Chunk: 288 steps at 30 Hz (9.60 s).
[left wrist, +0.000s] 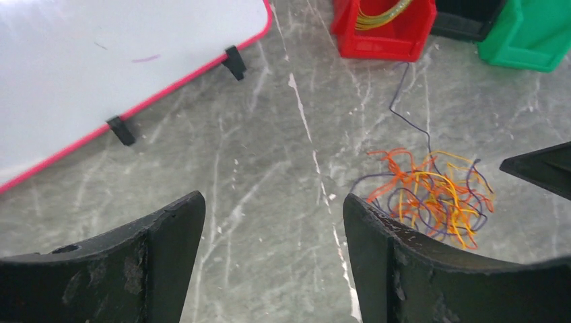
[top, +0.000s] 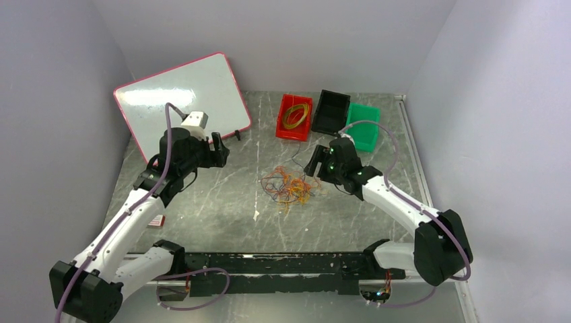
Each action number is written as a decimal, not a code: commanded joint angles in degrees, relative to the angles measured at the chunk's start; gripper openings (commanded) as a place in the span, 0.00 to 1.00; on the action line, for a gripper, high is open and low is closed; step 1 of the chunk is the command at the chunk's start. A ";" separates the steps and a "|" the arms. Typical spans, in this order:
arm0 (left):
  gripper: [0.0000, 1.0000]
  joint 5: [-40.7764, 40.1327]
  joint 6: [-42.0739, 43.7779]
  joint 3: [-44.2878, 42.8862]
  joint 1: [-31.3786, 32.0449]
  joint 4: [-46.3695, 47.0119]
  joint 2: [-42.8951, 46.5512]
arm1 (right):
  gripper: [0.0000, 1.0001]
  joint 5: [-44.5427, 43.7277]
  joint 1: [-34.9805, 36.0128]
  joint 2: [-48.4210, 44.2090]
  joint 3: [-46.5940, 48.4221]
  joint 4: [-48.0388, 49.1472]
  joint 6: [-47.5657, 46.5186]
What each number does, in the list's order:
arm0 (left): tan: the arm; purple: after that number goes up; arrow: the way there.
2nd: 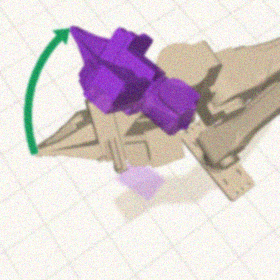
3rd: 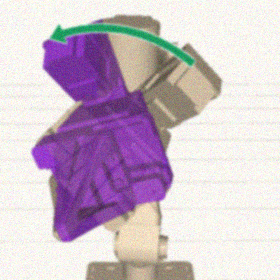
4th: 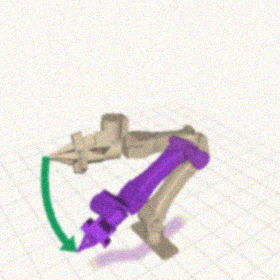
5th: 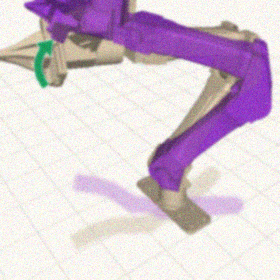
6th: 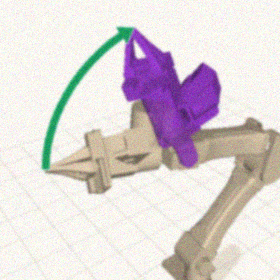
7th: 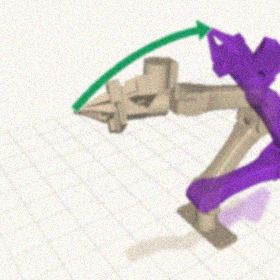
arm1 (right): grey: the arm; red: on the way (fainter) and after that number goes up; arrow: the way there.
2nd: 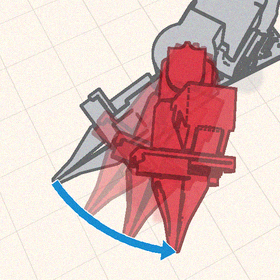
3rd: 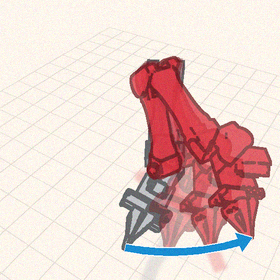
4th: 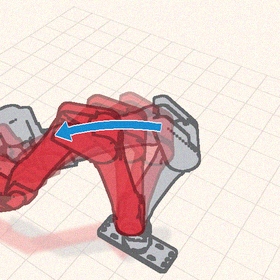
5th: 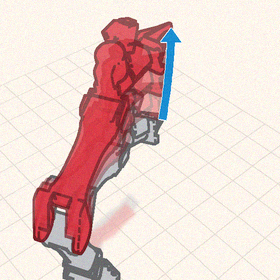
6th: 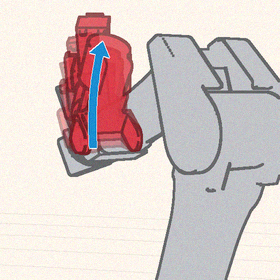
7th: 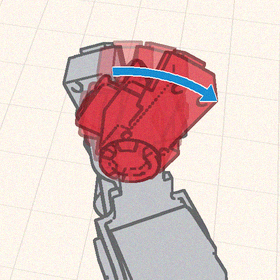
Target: Untangle the cables
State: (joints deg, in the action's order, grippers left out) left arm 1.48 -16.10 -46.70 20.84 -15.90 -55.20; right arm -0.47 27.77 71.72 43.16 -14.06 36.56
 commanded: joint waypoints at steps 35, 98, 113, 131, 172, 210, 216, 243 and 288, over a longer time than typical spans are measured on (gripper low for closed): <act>0.73 -0.43 5.44 -2.13 0.24 -0.75 -1.59 | 0.32 -4.26 4.66 12.10 -3.20 20.23 15.67; 0.77 23.20 10.11 13.79 23.62 86.39 -27.00 | 0.00 18.85 4.84 -6.68 6.88 25.12 18.69; 0.41 21.48 9.36 12.59 28.52 86.83 -39.02 | 0.00 18.83 4.93 -6.99 9.67 22.47 16.66; 0.07 19.22 9.04 14.61 29.43 82.93 -41.16 | 0.00 12.34 4.93 -8.77 22.94 12.97 9.94; 0.40 12.58 12.71 15.67 30.40 77.57 -42.96 | 0.00 6.87 4.99 -7.02 45.66 5.15 2.09; 0.39 10.69 11.35 17.43 30.40 77.88 -47.10 | 0.00 -3.57 4.93 -4.01 69.51 0.35 -8.67; 0.37 10.58 11.16 17.25 30.47 77.41 -47.84 | 0.00 -4.09 4.93 -3.20 72.13 0.70 -9.22; 0.43 10.68 9.25 18.05 30.58 77.49 -41.02 | 0.00 -2.64 4.95 -0.64 71.80 3.79 -8.03; 0.07 13.74 17.61 -4.71 26.77 63.94 -47.23 | 0.00 0.74 4.93 -10.21 49.19 -0.05 0.14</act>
State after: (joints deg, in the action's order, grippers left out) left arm 13.41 6.85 -51.68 49.87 50.28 -105.43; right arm 5.43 32.49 62.78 94.61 -11.70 39.40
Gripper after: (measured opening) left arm 0.092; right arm 0.018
